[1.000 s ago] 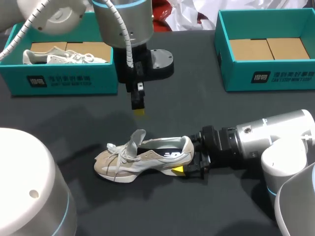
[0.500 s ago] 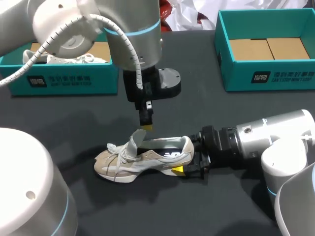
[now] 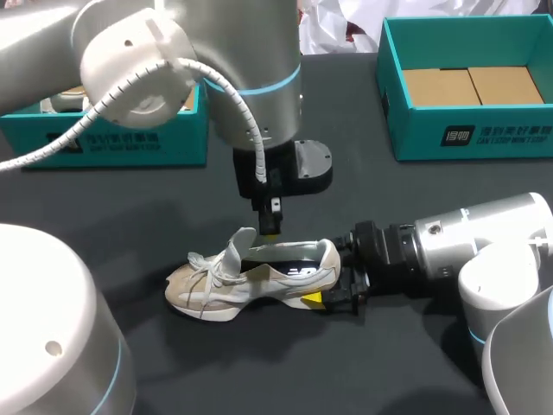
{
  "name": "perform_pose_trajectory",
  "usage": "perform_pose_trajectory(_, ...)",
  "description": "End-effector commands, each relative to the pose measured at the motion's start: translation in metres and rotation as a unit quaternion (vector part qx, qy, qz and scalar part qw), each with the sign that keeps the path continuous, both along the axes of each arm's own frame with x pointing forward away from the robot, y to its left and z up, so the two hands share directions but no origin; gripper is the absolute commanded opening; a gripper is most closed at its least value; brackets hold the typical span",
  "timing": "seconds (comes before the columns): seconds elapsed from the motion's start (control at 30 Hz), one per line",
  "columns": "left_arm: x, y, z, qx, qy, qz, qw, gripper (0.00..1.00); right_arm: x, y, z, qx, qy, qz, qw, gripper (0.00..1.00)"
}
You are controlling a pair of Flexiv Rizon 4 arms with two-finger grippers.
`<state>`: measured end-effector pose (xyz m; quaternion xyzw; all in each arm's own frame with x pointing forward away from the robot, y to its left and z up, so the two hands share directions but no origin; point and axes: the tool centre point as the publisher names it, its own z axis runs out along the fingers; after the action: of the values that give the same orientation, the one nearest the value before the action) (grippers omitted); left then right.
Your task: Take the shoe out of the shoebox, open the shoe tongue, remove and reinsert the insole, then place the shoe into the shoebox
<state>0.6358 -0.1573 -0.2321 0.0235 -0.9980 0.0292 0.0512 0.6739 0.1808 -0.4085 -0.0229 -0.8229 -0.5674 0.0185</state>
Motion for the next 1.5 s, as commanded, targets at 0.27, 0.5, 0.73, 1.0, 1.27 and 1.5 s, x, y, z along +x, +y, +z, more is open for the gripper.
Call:
perform_pose_trajectory(0.27,0.006,-0.014,-0.025,-0.002,0.001,-0.015,1.000,0.00,0.000,0.002,0.000,-0.001,0.000,-0.001,1.000,0.00)
perform_pose_trajectory(0.5,0.006,-0.014,-0.025,-0.002,0.001,-0.015,1.000,0.00,0.000,0.002,0.000,-0.001,0.000,-0.001,1.000,0.00)
perform_pose_trajectory(0.73,0.017,-0.023,-0.053,-0.002,0.011,-0.027,1.000,0.00,0.000,0.002,0.000,-0.001,0.000,-0.001,1.000,0.00)
perform_pose_trajectory(1.0,0.018,-0.026,-0.061,-0.003,0.000,-0.033,0.999,0.00,0.000,0.002,0.000,-0.001,0.000,-0.001,1.000,0.00)
perform_pose_trajectory(1.27,0.018,-0.031,-0.075,-0.006,0.012,-0.051,0.999,0.00,0.000,0.002,0.000,-0.001,0.000,-0.001,1.000,0.00)
perform_pose_trajectory(1.5,0.017,-0.037,-0.100,-0.008,0.029,-0.053,0.998,0.00,0.000,0.002,0.000,-0.001,0.000,-0.001,1.000,0.00)
